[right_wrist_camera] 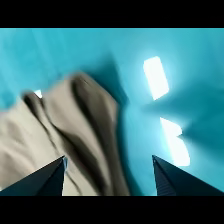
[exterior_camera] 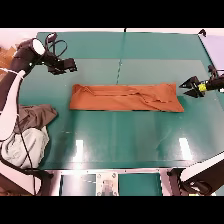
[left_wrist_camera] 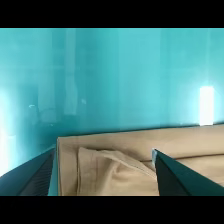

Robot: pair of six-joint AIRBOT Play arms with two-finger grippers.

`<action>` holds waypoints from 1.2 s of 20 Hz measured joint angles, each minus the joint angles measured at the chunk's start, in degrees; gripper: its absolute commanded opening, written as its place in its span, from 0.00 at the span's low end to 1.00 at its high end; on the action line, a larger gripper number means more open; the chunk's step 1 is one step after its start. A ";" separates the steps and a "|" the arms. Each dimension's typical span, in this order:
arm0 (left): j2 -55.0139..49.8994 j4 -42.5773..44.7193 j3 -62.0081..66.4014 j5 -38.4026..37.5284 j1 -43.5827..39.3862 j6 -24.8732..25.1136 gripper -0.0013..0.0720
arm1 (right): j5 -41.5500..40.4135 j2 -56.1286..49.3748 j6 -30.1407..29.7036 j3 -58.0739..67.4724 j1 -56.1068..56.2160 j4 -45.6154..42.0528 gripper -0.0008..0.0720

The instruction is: Fold the shirts.

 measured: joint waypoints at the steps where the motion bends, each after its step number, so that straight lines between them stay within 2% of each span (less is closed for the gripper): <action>1: 0.02 -0.15 0.22 -0.55 0.09 0.00 0.98 | 1.49 -1.14 -1.20 0.07 -0.04 0.39 0.85; 6: -0.07 -3.39 0.66 -2.43 0.22 -0.11 0.98 | 7.69 -6.71 -6.08 0.39 2.34 7.78 0.85; 7: -0.04 -4.61 0.68 -2.49 0.22 -0.11 0.98 | 8.15 -7.50 -6.64 0.37 3.21 8.26 0.82; 8: -0.04 -5.57 0.70 -2.69 0.28 -0.11 0.91 | 8.66 -8.24 -7.08 0.37 4.20 9.07 0.53; 9: -0.07 -6.54 0.72 -2.73 0.33 -0.13 0.46 | 8.57 -8.79 -7.45 0.37 5.05 8.66 0.14; 10: -0.04 -7.63 0.72 -2.84 0.35 -0.11 0.05 | 9.05 -9.31 -7.85 0.50 5.75 8.63 0.07; 11: -0.07 -8.59 0.74 -2.89 0.15 0.07 0.05 | 8.81 -9.38 -7.93 0.85 6.36 8.20 0.04; 17: -1.46 -11.39 0.68 -0.87 -6.21 2.43 0.05 | 9.70 -5.40 -7.74 5.11 7.65 8.26 0.04; 24: -11.65 -15.96 0.96 14.12 -24.48 2.97 0.05 | 15.67 9.73 -4.72 6.69 11.15 9.25 0.04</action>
